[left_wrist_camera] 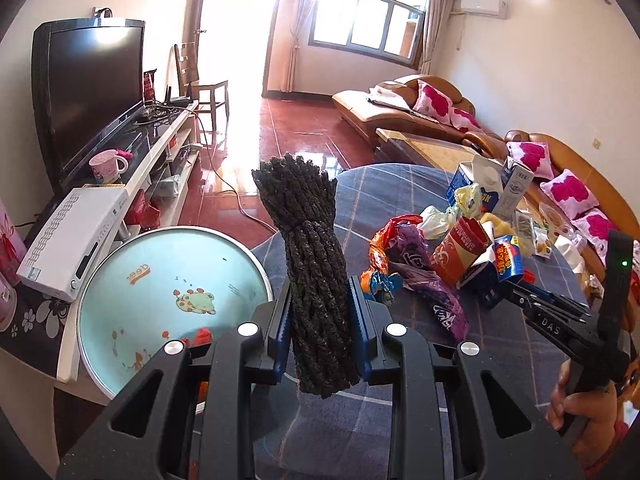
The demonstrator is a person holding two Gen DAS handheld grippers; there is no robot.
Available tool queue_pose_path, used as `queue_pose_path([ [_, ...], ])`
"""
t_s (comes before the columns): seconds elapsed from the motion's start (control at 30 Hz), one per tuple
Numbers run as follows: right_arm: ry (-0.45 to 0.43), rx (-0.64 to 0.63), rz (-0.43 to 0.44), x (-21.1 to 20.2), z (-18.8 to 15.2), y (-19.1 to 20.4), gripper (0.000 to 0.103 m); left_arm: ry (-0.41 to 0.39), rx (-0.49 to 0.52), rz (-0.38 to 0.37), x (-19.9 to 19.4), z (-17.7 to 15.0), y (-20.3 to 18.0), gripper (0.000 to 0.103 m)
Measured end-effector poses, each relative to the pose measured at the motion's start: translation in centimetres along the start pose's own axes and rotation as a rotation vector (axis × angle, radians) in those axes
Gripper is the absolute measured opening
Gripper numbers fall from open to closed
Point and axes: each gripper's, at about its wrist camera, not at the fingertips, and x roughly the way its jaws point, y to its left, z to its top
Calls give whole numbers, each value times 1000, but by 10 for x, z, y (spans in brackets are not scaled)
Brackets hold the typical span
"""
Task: Collect trash
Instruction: 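Grasp the blue-white LOOK tissue box with the right tool while the left tool holds the rope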
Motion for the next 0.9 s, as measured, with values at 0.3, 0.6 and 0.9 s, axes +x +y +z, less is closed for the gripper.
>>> queue_pose_path([
  [0.3,-42,84,-64,3,5,-1,89,-2,-9,4,-5,-3,4,26],
  [0.6,43,135,-186,50,17,14,89,5,-24,19,-1,-2,13,27],
  [0.9,15,199,-195,53,16,-2,62,21,-47,22,5,-2,24,27],
])
